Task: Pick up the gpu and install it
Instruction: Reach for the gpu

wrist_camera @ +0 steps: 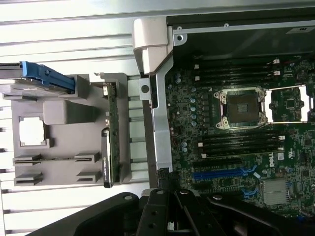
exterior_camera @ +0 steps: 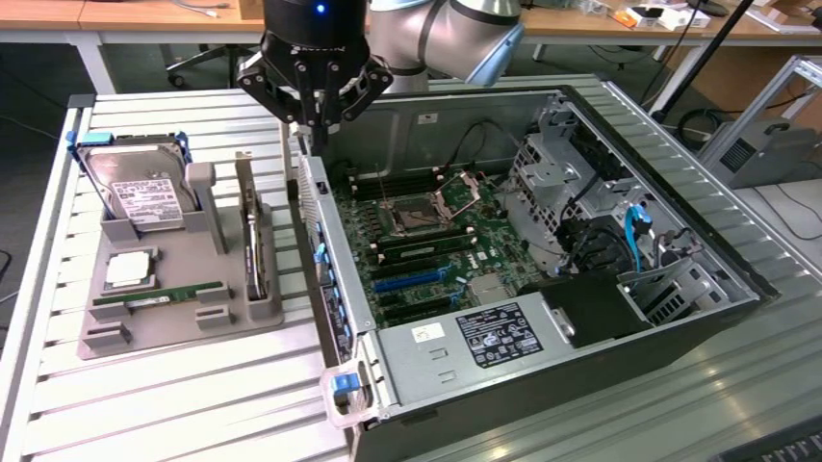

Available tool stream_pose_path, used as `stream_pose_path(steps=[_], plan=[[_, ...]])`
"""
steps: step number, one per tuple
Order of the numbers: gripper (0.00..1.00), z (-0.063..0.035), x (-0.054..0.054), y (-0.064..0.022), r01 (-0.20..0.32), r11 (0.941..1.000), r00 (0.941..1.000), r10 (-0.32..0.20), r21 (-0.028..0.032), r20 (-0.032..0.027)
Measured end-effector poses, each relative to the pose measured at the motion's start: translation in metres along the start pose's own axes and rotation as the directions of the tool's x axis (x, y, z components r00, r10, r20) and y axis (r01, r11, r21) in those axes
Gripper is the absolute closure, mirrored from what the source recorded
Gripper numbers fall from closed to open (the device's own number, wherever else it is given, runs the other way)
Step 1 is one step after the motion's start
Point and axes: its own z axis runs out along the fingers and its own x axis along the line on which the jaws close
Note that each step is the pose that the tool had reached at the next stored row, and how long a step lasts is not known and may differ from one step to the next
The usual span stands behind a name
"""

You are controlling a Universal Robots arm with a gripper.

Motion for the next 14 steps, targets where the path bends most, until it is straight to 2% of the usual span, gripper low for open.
stream_pose_path(steps=[14], plan=[[0.89, -0.0002, 0.0067, -0.0005, 0.0, 1.0, 1.0, 0.0, 0.0, 0.0]])
